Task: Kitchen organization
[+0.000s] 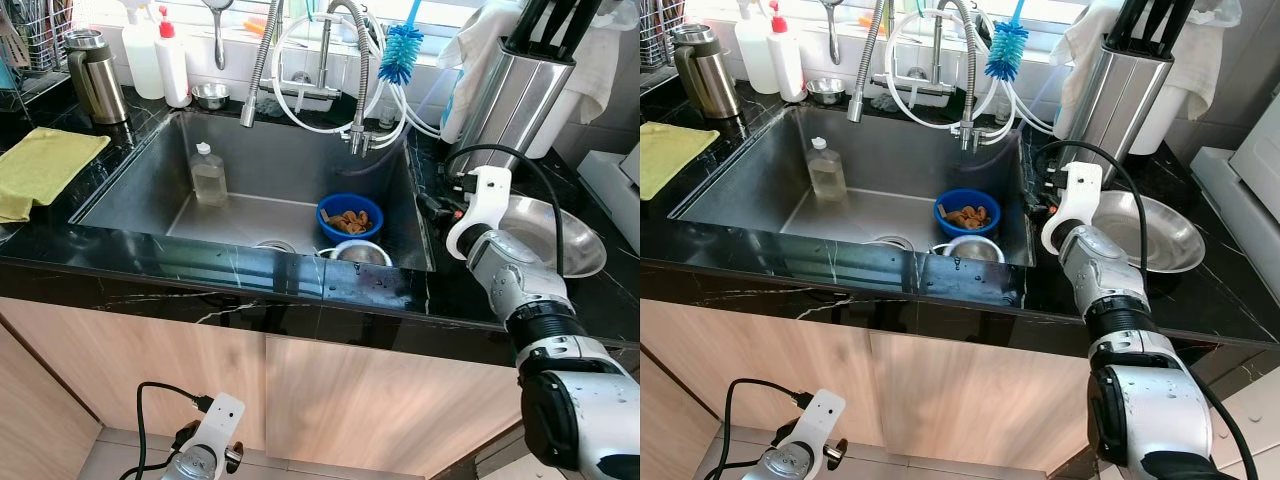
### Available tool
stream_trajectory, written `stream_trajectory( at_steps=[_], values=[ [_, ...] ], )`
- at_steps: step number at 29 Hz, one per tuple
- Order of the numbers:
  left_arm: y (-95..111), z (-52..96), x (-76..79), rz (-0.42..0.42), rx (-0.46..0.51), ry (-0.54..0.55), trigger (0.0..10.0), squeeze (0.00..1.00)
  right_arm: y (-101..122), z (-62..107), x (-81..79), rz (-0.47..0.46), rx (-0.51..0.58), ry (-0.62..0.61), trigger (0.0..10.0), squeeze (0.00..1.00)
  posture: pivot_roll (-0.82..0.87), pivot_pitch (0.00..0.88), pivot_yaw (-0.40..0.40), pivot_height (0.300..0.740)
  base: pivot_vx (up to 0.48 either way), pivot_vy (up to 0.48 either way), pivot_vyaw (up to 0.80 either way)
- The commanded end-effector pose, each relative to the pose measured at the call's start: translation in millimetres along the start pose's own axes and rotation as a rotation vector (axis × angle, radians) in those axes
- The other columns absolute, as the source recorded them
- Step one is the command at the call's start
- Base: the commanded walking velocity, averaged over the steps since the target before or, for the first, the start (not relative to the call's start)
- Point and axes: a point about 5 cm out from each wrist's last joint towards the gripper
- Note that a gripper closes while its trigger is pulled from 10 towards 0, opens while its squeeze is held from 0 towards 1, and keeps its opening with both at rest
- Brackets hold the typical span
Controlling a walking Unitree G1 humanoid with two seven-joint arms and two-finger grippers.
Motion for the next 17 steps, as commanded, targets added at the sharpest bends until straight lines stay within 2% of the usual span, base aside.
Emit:
stream_trajectory(
  at_steps=[1, 6, 10, 11, 15, 17],
  values=[
    [6, -0.8, 1.5, -0.013, 0.018, -0.001, 10.0, 0.0, 17, 1.2, 5.0, 0.056, 0.068, -0.07, 10.0, 0.0, 0.14, 0.031, -0.139, 0.74, 0.0, 0.0, 0.0],
    [6, -0.8, 1.6, -0.015, 0.018, -0.001, 10.0, 0.0, 35, 11.7, 14.7, 0.099, 0.183, -0.202, 10.0, 0.0, 0.14, 0.029, -0.136, 0.74, 0.0, 0.0, 0.0],
    [5, -0.8, 0.5, -0.019, 0.015, -0.001, 10.0, 0.0, 45, 45.2, 37.3, 0.074, 0.306, -0.398, 10.0, 0.0, 0.13, 0.021, -0.125, 0.74, 0.0, 0.0, 0.0],
    [5, -0.8, 0.5, -0.019, 0.015, -0.001, 10.0, 0.0, 45, 45.2, 37.3, 0.074, 0.306, -0.398, 10.0, 0.0, 0.13, 0.021, -0.125, 0.74, 0.0, 0.0, 0.0],
    [4, -0.7, 0.2, -0.027, 0.013, -0.007, 10.0, 0.0, 42, 72.8, 54.5, 0.051, 0.342, -0.535, 10.0, 0.0, 0.12, 0.012, -0.121, 0.74, 0.0, 0.0, 0.0],
    [4, -0.7, 0.2, -0.029, 0.013, -0.008, 10.0, 0.0, 40, 79.0, 58.2, 0.041, 0.348, -0.574, 10.0, 0.0, 0.12, 0.012, -0.121, 0.74, 0.0, 0.0, 0.0]
  ],
)
Point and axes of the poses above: a point about 5 cm out from each wrist's last joint towards the gripper, its own z axis pointing back from the gripper into the wrist, its own y axis along the axis of the wrist's last joint, x = y × z, and after that the axes turned 3 degrees about z, right-handed
